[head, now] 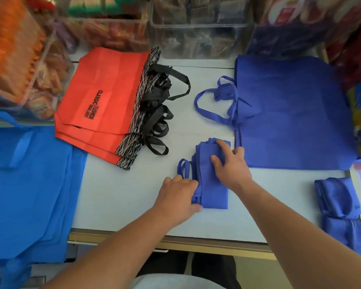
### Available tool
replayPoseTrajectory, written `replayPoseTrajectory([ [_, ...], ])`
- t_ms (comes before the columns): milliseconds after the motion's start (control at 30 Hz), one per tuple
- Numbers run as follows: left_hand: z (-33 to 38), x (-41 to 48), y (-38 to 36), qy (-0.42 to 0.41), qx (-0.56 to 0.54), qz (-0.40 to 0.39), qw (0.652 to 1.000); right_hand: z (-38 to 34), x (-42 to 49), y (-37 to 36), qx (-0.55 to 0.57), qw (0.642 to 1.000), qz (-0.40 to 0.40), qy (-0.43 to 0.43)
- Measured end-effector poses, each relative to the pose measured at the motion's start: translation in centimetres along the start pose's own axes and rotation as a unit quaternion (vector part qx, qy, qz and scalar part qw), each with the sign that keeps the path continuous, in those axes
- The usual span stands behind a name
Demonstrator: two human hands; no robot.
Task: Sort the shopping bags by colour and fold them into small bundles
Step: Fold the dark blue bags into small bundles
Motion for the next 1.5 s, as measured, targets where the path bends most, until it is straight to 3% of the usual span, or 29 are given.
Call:
replayPoseTrajectory([
  [167, -0.6, -1.3, 0.0, -0.138, 0.035, 0.026, 0.989, 0.1, 0.4, -0.8, -0.041, 0.997, 0.06, 0.008],
  [267, -1.8, -2.8, 0.6, -0.164, 0.034, 0.038, 0.985, 0.1, 0.6, -1.3, -0.069, 0.996, 0.058, 0.013],
  [400, -3.5, -3.9, 1.6, -0.133, 0.028, 0.017, 0.991, 0.1, 1.3, -1.0, -0.061, 0.997, 0.037, -0.006],
  [567, -7.1, -5.2, 2.1, -0.022, -0.084, -0.012, 0.996, -0.5, 0.7, -1.3, -0.058, 0.996, 0.062, 0.005],
  [700, -11.4, -6.0, 1.5, 0.05, -0.336, 0.021, 0.94, -0.7, 0.5, -1.6, -0.08, 0.993, 0.076, 0.047],
  [733, -11.9, -6.0, 1.3, 0.053, -0.327, 0.043, 0.942, -0.7, 0.3, -1.7, -0.076, 0.992, 0.084, 0.059],
  [800, -11.4, -6.1, 1.4, 0.031, -0.185, 0.095, 0.978, -0.7, 0.1, -2.0, -0.07, 0.991, 0.091, 0.067],
  [867, -8.1, -6.2, 1.7, -0.058, -0.047, 0.146, 0.986, -0.7, 0.1, -2.5, -0.057, 0.993, 0.082, 0.07],
  [933, -4.3, -5.6, 0.8, -0.164, 0.037, 0.134, 0.977, -1.1, -0.1, -3.0, -0.031, 0.993, 0.07, 0.091],
  [1000, -2.1, -4.4, -1.3, -0.202, 0.088, 0.051, 0.974, -1.5, -0.5, -3.4, -0.002, 0.991, 0.06, 0.117],
  [1067, -2.5, -3.2, -3.3, -0.161, 0.06, -0.048, 0.984, -1.5, -0.9, -3.6, 0.012, 0.99, 0.042, 0.135],
  [1133, -3.4, -2.6, -4.3, -0.149, 0.017, -0.083, 0.985, -1.3, -0.8, -3.5, 0.021, 0.989, 0.027, 0.141],
  [1367, -5.2, -1.6, -4.7, -0.183, -0.019, -0.076, 0.98, -0.7, -0.5, -3.2, 0.034, 0.987, 0.024, 0.158],
  [1500, -5.3, -1.5, -4.5, -0.171, -0.07, -0.075, 0.98, -0.7, -2.6, -3.9, -0.038, 0.984, 0.064, 0.159],
])
Point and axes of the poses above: each hand's wrist, its own x-axis towards the middle knuckle, its own y-axis out of the back of the hand, z = x × y, the point moved 5 cm from there along x, towards the middle knuckle, and after that the axes turned 14 degrees about -z, right-handed, at the moved point
